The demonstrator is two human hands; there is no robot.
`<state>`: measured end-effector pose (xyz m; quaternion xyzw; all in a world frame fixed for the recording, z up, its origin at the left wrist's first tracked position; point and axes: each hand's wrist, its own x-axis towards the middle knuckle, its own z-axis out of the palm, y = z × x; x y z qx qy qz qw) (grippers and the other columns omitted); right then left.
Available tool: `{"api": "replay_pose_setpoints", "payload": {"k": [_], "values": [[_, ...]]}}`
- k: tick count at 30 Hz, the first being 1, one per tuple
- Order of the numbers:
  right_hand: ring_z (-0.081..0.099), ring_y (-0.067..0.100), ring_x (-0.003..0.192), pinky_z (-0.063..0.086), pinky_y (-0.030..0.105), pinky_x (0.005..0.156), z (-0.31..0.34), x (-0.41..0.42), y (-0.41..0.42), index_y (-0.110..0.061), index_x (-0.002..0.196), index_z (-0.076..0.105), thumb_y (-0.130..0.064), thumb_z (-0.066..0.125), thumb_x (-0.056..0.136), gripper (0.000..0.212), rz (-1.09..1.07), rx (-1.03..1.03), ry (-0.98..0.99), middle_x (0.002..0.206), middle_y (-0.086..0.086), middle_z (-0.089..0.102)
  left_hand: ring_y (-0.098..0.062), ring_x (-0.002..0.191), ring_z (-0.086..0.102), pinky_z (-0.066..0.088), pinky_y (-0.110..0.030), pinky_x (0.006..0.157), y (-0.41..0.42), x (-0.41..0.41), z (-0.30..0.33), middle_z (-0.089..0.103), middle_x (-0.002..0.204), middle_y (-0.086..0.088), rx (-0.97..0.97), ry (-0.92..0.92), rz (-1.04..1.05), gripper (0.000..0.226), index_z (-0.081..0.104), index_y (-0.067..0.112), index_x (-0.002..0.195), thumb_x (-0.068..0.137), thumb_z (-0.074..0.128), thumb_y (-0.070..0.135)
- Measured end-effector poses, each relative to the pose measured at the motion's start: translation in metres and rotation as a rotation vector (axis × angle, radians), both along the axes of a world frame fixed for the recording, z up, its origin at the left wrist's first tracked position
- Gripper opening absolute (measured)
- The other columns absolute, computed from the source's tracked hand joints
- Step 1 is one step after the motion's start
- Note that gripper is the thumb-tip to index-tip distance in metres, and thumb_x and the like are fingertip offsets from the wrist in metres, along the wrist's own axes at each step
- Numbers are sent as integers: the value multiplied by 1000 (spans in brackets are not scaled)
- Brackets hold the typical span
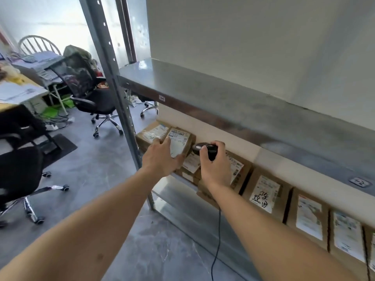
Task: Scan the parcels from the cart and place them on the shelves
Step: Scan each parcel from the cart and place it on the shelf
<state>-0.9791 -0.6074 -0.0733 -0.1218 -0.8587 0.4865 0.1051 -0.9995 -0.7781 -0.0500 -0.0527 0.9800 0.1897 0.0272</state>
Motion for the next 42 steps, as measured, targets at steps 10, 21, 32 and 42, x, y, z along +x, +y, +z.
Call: {"api": "replay_pose_setpoints", "payload": {"k": [10,21,32,42], "values": [[71,24,89,61,47,81,-18,-89,-113,-41,126,46,-60,50,98,34,-130,12,-51,100,-6,71,-38,128,54,53,-49,102,-100,-113,-31,39,152,-11,15,50,-147,68,47,34,154,95,61,63],[69,22,84,59,44,74,-18,-132,-188,-35,132,47,-54,51,103,34,-330,9,-108,92,-7,68,-39,114,55,52,-48,92,-157,-195,-50,40,134,-13,29,-5,-253,67,44,26,153,97,62,59],[66,21,85,57,41,75,-25,-140,-188,-36,132,48,-53,52,103,34,-406,11,-129,92,-9,66,-43,115,55,52,-53,95,-157,-219,-70,37,139,-14,19,-64,-317,71,39,23,155,100,53,64],[63,18,83,51,35,74,-14,-117,-164,-35,132,50,-51,53,104,32,-443,-12,-92,86,-19,60,-40,157,20,18,-50,130,-142,-214,-55,25,171,-14,-87,37,-546,76,26,16,164,103,52,53]]}}
